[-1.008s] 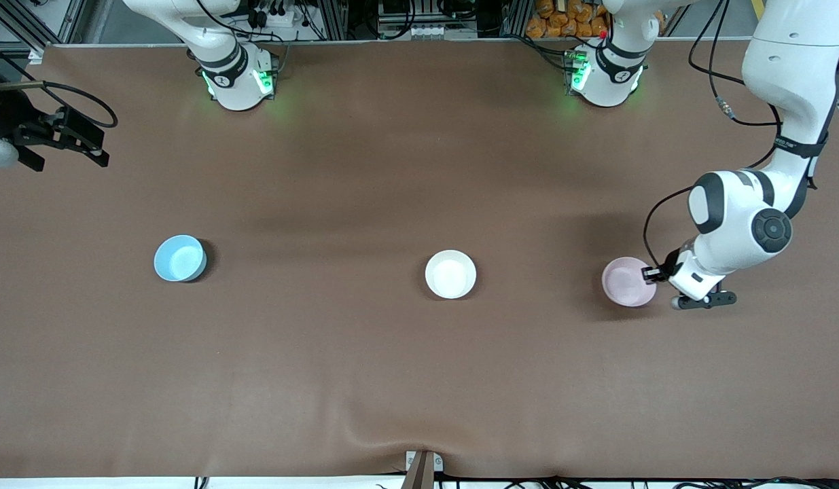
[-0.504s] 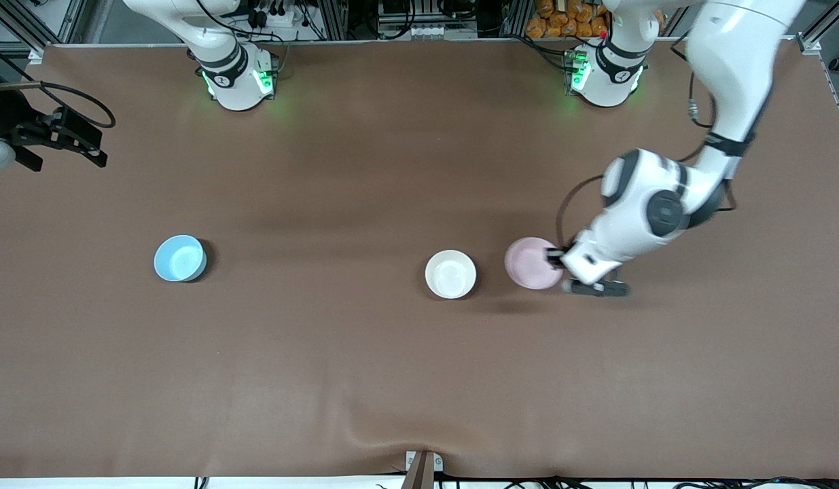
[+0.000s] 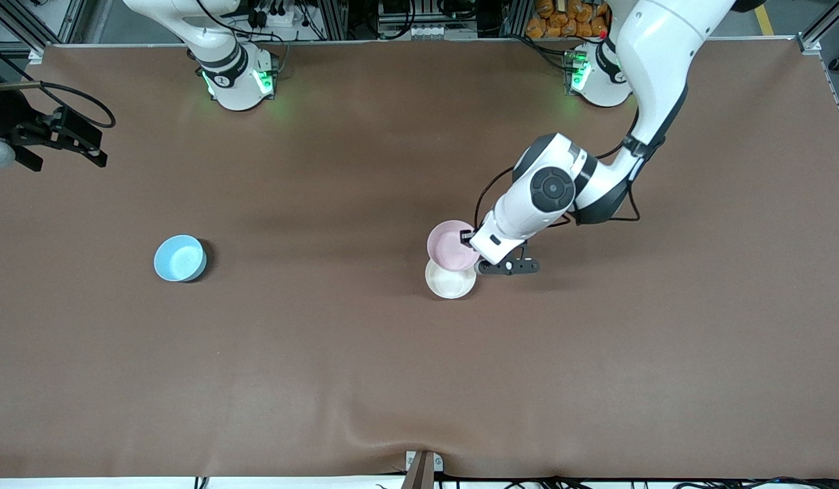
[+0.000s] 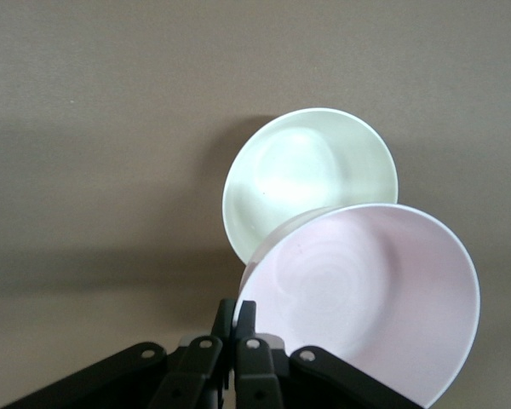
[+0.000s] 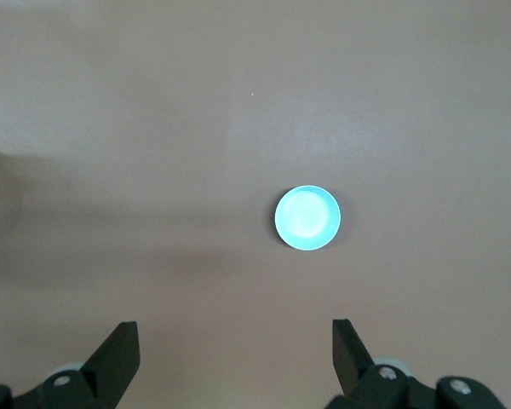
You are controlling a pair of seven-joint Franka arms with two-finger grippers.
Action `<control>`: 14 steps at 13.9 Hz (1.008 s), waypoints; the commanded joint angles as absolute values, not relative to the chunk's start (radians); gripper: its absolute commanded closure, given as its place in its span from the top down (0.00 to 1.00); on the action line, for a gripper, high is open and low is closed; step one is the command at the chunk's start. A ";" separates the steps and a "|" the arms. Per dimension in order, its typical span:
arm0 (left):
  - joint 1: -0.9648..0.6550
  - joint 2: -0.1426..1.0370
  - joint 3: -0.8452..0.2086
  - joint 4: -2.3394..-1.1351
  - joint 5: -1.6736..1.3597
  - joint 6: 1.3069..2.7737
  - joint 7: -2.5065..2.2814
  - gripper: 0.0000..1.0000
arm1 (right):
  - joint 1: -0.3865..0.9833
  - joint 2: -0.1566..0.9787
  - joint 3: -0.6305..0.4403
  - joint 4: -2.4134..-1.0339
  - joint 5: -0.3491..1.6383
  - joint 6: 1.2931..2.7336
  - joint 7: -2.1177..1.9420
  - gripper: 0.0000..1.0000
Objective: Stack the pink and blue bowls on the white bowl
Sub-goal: 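Carry the pink bowl with the left gripper over the white bowl, then lower the pink bowl into the white bowl and open the left gripper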
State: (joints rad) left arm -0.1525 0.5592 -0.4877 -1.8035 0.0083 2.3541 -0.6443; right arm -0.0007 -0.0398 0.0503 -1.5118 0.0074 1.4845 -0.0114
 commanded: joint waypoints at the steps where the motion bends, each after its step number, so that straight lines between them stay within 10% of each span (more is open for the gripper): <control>1: -0.155 0.617 -0.482 -1.740 0.021 2.336 -0.653 0.00 | -0.009 -0.032 0.055 -1.494 0.021 1.477 -0.003 1.00; 10: -0.160 0.692 -0.476 -1.677 0.064 2.338 -0.655 0.01 | -0.009 -0.032 0.055 -1.494 0.021 1.479 -0.002 1.00; 14: -0.172 0.701 -0.472 -1.657 0.061 2.339 -0.686 0.54 | -0.009 -0.032 0.055 -1.494 0.021 1.479 -0.002 1.00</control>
State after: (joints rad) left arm -0.1600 0.6847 -0.4772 -1.6967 0.0432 2.3541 -0.6506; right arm -0.0006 -0.0398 0.0503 -1.5118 0.0086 1.4845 -0.0113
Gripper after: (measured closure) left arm 0.696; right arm 0.000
